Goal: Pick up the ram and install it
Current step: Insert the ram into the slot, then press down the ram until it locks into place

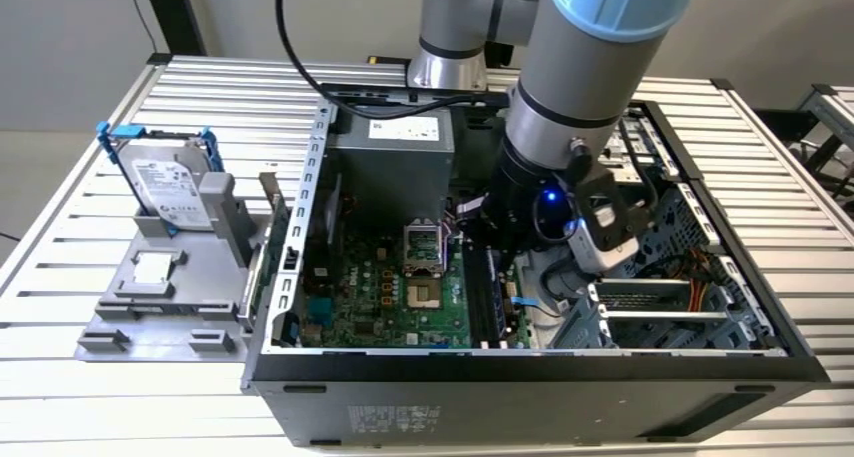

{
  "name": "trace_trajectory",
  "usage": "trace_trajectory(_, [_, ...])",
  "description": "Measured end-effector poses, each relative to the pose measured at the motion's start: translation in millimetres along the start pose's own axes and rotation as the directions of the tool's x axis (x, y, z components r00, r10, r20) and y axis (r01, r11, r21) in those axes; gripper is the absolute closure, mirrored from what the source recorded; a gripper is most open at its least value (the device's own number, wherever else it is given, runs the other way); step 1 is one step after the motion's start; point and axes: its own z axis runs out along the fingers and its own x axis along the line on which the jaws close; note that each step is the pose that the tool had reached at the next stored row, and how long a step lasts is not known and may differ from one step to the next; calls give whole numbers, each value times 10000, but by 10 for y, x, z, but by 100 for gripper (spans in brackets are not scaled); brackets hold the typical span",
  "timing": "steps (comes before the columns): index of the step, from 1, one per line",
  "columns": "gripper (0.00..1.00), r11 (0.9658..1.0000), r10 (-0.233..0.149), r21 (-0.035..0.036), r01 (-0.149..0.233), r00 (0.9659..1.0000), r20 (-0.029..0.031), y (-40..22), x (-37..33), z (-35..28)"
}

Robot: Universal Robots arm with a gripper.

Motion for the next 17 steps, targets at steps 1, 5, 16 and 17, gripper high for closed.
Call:
trace_trajectory(1, [100,9999,-103,-1,103,9999,-4,0,0,-1])
trace_trajectory(5, [100,9978,-657,-1,657,9978,-30,1,0,-2])
trace_trajectory(16, [100,9824,-1852,-255,1850,9827,-56,1,-1,-10])
trace_trajectory(17, [100,9805,-1947,-268,1945,9808,-57,2,-2,-9])
